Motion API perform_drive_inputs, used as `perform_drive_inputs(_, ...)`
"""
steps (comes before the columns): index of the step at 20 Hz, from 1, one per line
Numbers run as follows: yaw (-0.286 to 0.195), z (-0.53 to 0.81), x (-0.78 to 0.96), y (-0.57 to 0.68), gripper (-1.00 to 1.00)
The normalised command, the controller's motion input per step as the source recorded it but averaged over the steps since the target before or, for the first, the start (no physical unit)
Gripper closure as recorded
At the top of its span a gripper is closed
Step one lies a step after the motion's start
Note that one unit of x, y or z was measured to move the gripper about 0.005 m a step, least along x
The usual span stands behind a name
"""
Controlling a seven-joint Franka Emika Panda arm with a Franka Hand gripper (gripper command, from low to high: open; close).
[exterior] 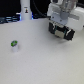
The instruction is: Open the kcup holder, insert the kcup into the holder, and close the kcup holder
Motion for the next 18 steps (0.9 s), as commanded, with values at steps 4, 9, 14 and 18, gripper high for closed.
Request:
perform_drive_inputs(4, -0.106, 0.22, 0.91, -0.31, 1.0)
perform_drive_inputs(9, -0.098, 0.21, 0.91, -0.31, 1.0)
perform_drive_inputs(14, -0.097, 0.23, 0.9, -0.3, 1.0)
perform_drive_inputs(18, -0.098, 0.23, 0.77, -0.25, 1.0)
